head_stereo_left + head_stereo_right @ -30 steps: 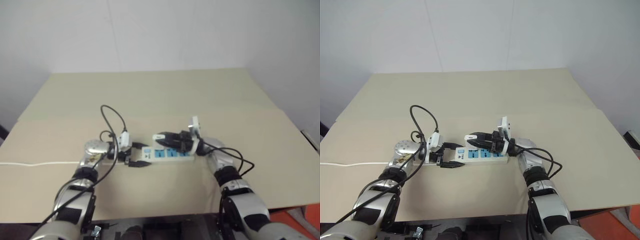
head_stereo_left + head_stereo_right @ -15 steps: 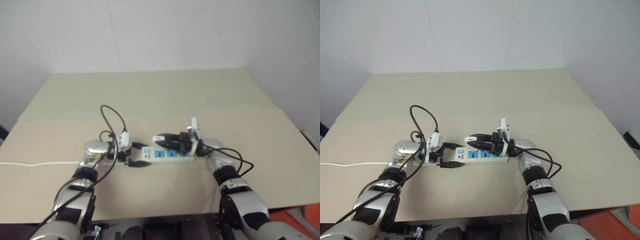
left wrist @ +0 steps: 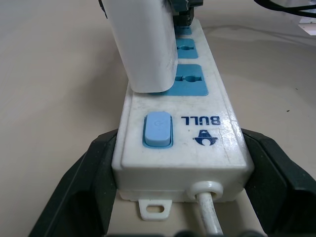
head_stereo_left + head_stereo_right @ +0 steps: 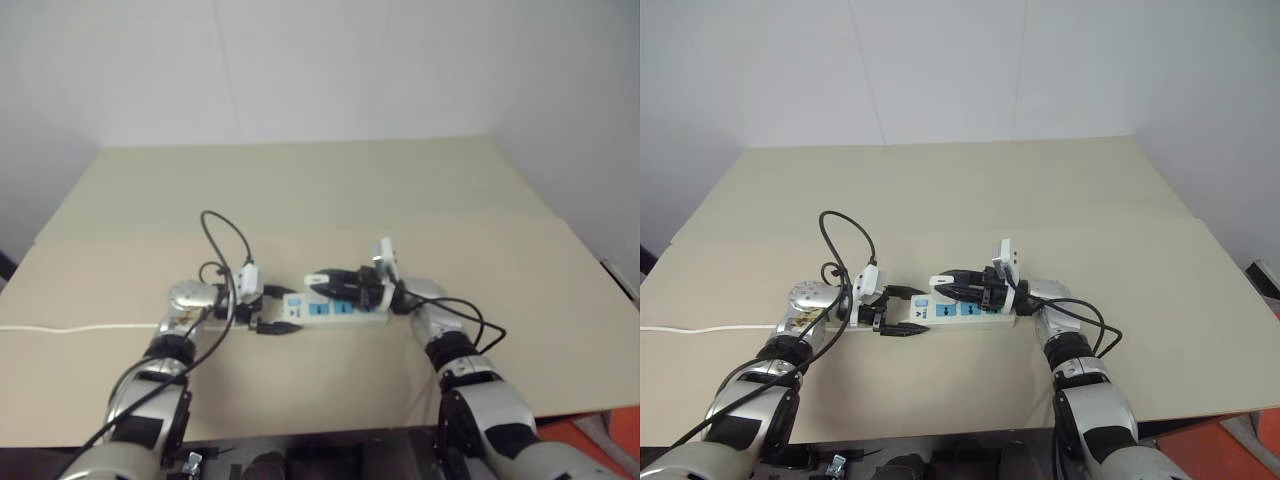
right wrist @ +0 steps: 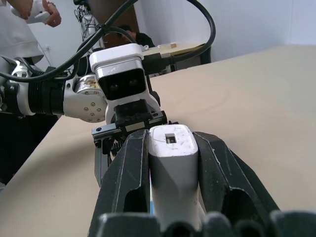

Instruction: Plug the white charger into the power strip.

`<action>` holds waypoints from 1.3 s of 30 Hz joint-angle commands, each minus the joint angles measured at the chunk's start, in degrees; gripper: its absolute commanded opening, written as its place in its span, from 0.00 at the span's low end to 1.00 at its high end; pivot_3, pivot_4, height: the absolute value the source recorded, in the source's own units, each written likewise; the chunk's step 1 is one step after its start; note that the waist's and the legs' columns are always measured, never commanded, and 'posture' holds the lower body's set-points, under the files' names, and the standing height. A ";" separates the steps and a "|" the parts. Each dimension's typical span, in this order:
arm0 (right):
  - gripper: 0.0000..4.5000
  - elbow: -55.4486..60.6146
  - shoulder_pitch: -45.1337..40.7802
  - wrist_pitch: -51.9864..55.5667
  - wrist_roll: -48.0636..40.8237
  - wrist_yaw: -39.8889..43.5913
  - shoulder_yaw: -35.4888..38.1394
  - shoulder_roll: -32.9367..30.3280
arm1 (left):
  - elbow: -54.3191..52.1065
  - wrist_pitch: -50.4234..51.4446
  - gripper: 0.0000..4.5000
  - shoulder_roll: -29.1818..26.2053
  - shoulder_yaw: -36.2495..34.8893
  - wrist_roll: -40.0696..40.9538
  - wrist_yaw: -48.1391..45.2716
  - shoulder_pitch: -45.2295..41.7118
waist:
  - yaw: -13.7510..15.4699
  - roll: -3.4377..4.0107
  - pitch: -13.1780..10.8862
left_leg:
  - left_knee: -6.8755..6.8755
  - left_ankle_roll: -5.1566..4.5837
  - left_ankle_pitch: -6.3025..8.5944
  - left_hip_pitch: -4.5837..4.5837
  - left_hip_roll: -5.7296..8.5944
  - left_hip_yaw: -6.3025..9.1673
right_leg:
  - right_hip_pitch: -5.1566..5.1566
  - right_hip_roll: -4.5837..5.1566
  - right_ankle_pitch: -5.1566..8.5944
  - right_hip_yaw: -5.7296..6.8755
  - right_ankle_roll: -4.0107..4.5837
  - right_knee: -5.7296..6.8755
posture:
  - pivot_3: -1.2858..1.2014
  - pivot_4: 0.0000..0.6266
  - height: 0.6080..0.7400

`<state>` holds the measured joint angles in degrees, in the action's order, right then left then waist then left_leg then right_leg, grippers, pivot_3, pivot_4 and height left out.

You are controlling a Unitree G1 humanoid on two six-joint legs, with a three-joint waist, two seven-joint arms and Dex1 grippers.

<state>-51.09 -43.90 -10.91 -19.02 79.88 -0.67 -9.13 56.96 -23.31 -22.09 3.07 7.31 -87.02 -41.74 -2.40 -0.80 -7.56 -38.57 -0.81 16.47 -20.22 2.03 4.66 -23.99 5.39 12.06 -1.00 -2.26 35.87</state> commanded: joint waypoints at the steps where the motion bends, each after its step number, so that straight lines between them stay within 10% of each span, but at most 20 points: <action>1: 0.25 -2.78 0.38 -2.73 2.30 0.13 -0.24 -0.53 | -1.04 -0.03 0.72 0.10 0.59 -0.19 -0.16 0.31 | 0.00 0.01 0.01 | 0.00 0.00 0.00 0.00 0.00 0.00 | 0.00 0.00 0.00 0.00 0.00 0.00 | 0.52 0.24 1.00; 39: 0.25 -13.48 -0.28 -2.75 11.08 -1.16 -6.21 -1.86 | -2.81 0.99 0.72 -0.16 0.61 -0.14 -0.46 1.59 | -0.41 0.27 0.61 | 0.35 -0.01 0.03 1.08 -0.07 -0.07 | 0.89 -0.03 0.03 -0.11 0.01 -0.11 | 0.52 0.24 1.00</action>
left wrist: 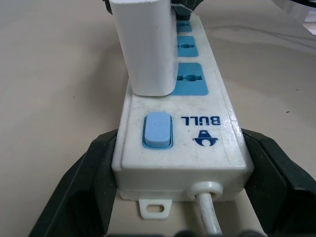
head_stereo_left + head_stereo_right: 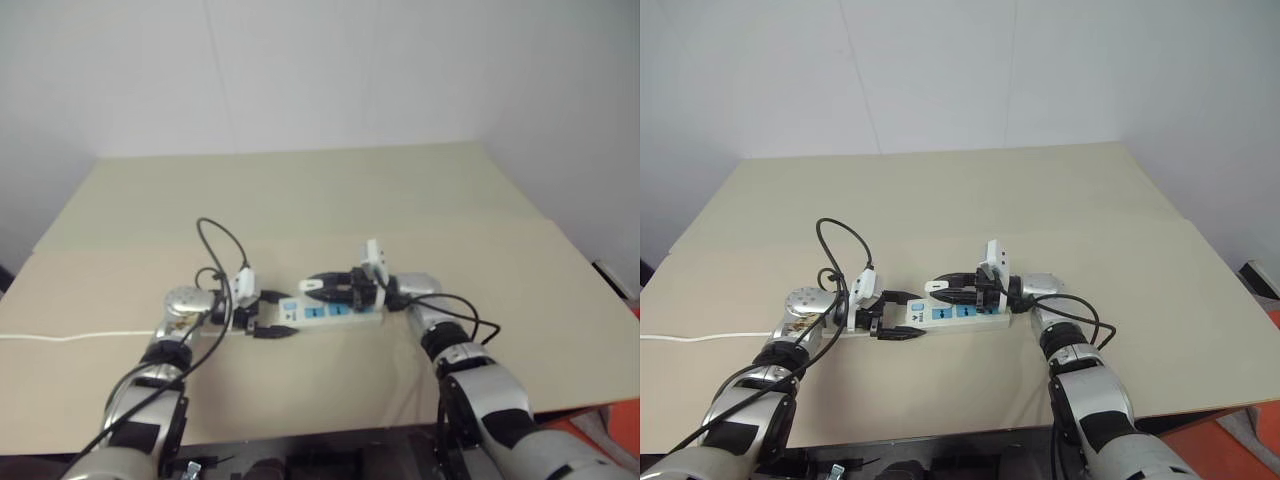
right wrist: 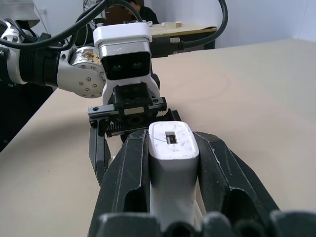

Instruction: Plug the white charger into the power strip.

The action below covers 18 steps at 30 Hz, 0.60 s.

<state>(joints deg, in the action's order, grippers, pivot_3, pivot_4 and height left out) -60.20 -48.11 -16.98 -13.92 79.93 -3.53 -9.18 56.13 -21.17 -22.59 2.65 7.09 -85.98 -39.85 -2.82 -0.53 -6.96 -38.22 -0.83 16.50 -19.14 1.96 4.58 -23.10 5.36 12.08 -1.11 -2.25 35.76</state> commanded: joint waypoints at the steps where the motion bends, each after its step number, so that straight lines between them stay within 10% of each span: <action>1: 0.25 -4.36 3.81 3.69 6.07 -1.27 -3.46 -1.83 | -1.97 -1.10 0.72 0.39 1.03 0.09 -1.47 -0.39 | 0.02 0.00 0.01 | 0.00 0.00 0.00 0.00 0.00 0.00 | 0.00 0.00 0.00 0.00 0.00 0.00 | 0.52 0.24 1.00; 7: 0.25 -3.83 3.49 3.95 6.94 -1.86 -4.23 -2.33 | -2.07 -1.30 0.72 0.38 1.36 -0.28 -1.19 -0.28 | 0.05 0.01 0.02 | 0.00 0.00 0.00 0.00 0.00 0.00 | 0.01 0.00 0.00 0.00 0.00 0.00 | 0.52 0.24 1.00; 18: 0.99 -0.49 4.65 1.37 5.34 -0.21 -2.31 -3.18 | -2.03 -1.30 0.72 0.56 1.48 -0.05 -0.68 -0.16 | 0.41 -0.05 0.06 | 0.00 0.00 0.00 -0.03 0.01 0.04 | 0.02 0.01 0.01 0.03 0.00 -0.03 | 0.52 0.24 1.00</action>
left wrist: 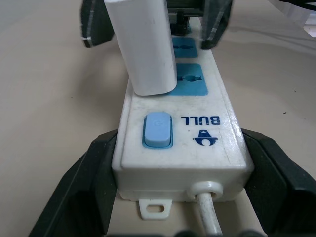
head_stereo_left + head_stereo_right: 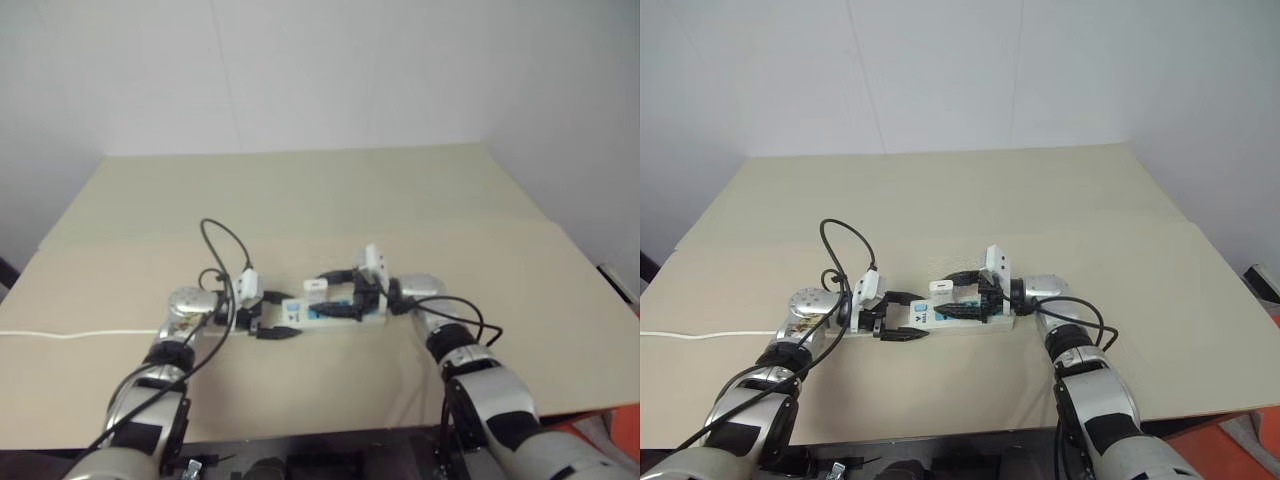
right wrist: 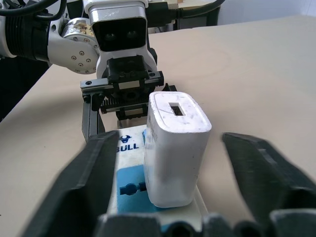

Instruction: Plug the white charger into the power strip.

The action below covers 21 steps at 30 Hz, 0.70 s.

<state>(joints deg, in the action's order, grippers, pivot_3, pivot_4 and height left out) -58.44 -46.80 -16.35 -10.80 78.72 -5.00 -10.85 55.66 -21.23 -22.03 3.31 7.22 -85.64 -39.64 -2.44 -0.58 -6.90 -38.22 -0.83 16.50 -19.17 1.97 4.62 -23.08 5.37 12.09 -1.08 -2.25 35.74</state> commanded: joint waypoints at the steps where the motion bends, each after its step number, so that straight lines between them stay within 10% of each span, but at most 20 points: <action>1: 0.99 -1.73 3.43 0.04 2.04 1.68 -0.75 -1.71 | -1.50 -1.25 0.72 0.03 0.85 -0.21 -0.99 -0.47 | 0.07 0.00 0.00 | 0.00 0.00 0.00 -0.01 0.00 0.00 | 0.00 0.00 0.00 0.00 0.00 -0.01 | 0.52 0.24 1.00; 21: 0.99 12.77 -1.44 13.08 -1.51 1.45 0.70 -2.21 | -0.48 -2.23 0.72 0.39 1.08 -0.57 -0.67 -1.06 | 0.19 0.17 -0.23 | 0.01 0.00 0.00 -0.22 0.03 0.00 | -0.16 0.04 0.01 0.03 -0.01 -0.13 | 0.52 0.24 1.00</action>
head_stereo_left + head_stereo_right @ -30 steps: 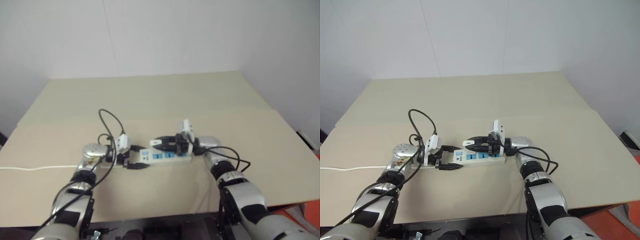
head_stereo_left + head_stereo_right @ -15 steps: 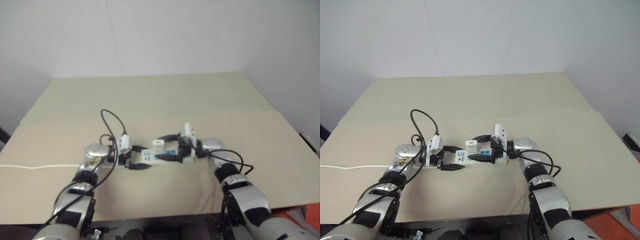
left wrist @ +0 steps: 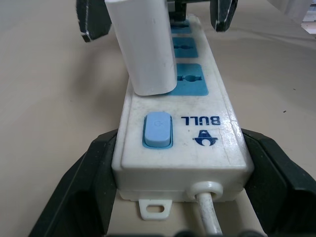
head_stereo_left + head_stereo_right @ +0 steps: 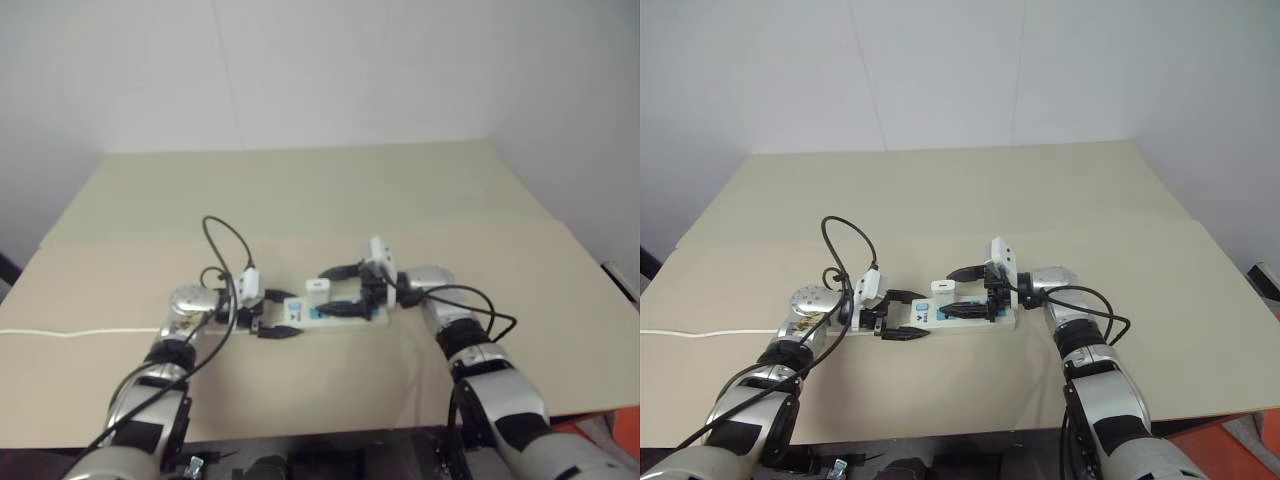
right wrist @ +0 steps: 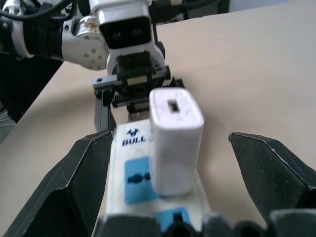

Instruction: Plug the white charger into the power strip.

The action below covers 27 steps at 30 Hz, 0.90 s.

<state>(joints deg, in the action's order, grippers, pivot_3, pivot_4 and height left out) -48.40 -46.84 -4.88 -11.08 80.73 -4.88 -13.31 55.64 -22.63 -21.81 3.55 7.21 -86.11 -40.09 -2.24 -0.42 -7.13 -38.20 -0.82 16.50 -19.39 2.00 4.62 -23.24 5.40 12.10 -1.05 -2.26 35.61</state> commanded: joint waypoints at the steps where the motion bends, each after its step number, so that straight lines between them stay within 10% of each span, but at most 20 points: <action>1: 0.99 2.83 -1.43 1.73 -1.25 -0.76 0.66 0.33 | -0.50 -0.81 0.72 0.15 0.83 -0.55 -0.20 -0.55 | -0.01 0.00 0.00 | 0.00 0.00 0.00 0.00 0.00 0.00 | 0.00 0.00 0.00 0.00 0.00 0.00 | 0.52 0.24 1.00; 10: 0.99 2.97 -2.54 4.40 -1.78 -1.24 1.12 -0.05 | -0.50 -1.00 0.72 0.09 0.93 -0.70 -0.04 -0.25 | -0.01 0.01 -0.02 | 0.00 0.00 0.00 0.00 0.00 0.00 | 0.00 0.00 0.00 0.00 0.00 -0.02 | 0.52 0.24 1.00; 21: 0.25 2.62 -1.99 2.09 -2.77 0.82 1.57 -0.03 | -0.59 -0.93 0.72 0.11 0.95 -0.70 0.04 -0.23 | -0.02 0.01 -0.02 | 0.02 0.00 0.00 0.00 0.00 -0.01 | 0.00 -0.01 0.00 0.01 0.00 -0.06 | 0.52 0.24 1.00; 27: 0.25 2.01 -1.48 -0.82 -1.91 0.78 1.03 0.50 | -0.81 -0.82 0.72 0.06 1.01 -0.74 0.08 -0.17 | -0.04 0.00 -0.05 | 0.02 0.00 0.00 -0.01 0.00 -0.01 | 0.00 -0.01 0.00 0.01 0.00 -0.07 | 0.52 0.24 1.00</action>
<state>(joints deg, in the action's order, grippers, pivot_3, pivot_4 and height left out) -47.71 -47.97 -3.41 -12.37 81.28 -4.46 -13.06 55.63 -22.92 -21.85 3.57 7.20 -86.09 -40.09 -2.28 -0.42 -7.18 -38.18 -0.82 16.50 -19.39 2.00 4.60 -23.24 5.40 12.10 -1.05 -2.26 35.53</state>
